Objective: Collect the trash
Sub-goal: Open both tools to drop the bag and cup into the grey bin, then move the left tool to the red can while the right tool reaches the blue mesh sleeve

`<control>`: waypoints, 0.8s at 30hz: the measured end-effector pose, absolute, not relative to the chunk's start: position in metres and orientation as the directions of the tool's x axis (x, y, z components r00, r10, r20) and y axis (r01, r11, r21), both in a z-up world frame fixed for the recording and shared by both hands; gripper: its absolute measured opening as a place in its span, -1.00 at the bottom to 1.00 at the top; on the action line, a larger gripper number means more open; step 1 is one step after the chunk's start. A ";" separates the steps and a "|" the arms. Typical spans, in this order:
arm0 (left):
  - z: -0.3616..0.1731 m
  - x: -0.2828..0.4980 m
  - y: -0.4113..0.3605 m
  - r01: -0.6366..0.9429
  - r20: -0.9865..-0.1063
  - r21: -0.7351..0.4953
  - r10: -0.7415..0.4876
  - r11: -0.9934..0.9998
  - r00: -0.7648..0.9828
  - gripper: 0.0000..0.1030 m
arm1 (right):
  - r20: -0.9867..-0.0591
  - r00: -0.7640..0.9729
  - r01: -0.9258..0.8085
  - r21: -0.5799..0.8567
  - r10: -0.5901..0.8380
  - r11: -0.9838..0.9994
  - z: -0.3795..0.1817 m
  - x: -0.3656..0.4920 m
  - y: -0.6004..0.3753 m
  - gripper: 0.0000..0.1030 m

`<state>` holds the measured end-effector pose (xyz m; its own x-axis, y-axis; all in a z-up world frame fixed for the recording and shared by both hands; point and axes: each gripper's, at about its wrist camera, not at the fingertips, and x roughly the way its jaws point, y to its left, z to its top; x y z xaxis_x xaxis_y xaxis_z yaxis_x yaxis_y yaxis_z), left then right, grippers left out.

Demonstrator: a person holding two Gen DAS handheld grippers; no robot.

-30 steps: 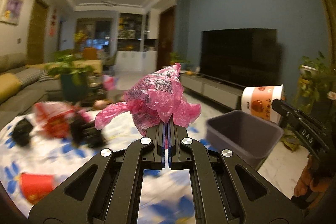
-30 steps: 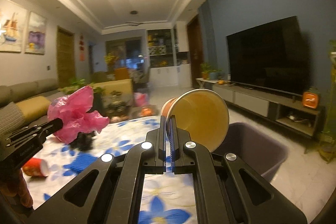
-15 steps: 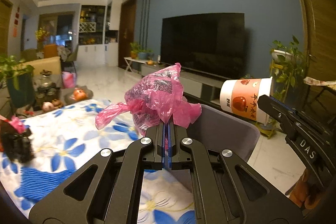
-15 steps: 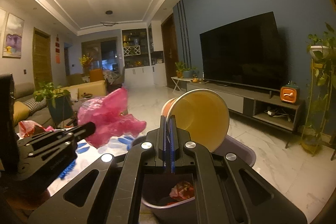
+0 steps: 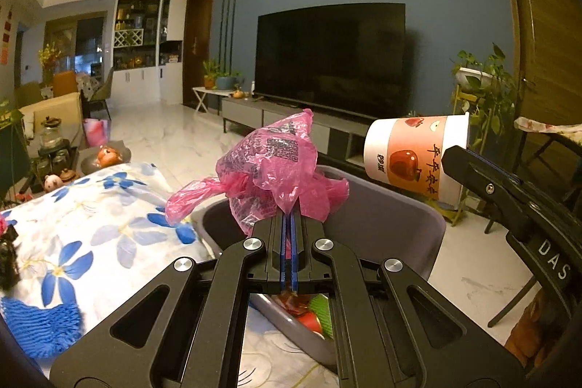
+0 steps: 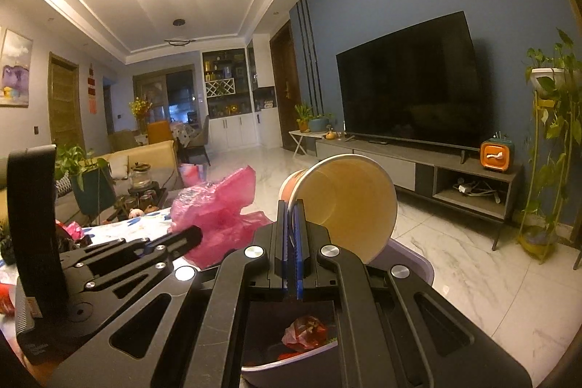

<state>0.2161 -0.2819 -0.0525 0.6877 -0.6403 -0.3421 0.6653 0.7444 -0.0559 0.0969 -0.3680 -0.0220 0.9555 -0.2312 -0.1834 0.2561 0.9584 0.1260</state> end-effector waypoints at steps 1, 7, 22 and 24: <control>-0.054 0.216 -0.284 0.667 -0.341 -0.049 -0.640 0.744 0.688 -0.98 | -0.185 0.955 0.256 0.129 -0.230 0.958 -0.023 0.098 -0.369 -0.93; -0.056 0.220 -0.291 0.677 -0.352 -0.045 -0.646 0.735 0.677 -0.89 | -0.196 0.955 0.250 0.139 -0.221 0.958 -0.023 0.103 -0.367 -0.93; -0.051 0.207 -0.188 0.403 -0.264 -0.135 -0.425 0.905 0.866 0.56 | -0.243 0.953 0.222 0.140 -0.184 0.965 -0.033 0.128 -0.367 -0.40; -0.052 0.201 -0.169 0.357 -0.274 -0.138 -0.382 0.924 0.882 0.59 | -0.227 0.955 0.226 0.144 -0.190 0.963 -0.032 0.124 -0.364 -0.09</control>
<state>0.2009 -0.1688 -0.0523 0.8823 -0.3824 -0.2744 0.3573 0.9237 -0.1381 0.1240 -0.3638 -0.0316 0.9551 -0.1902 -0.2270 0.2260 0.9635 0.1436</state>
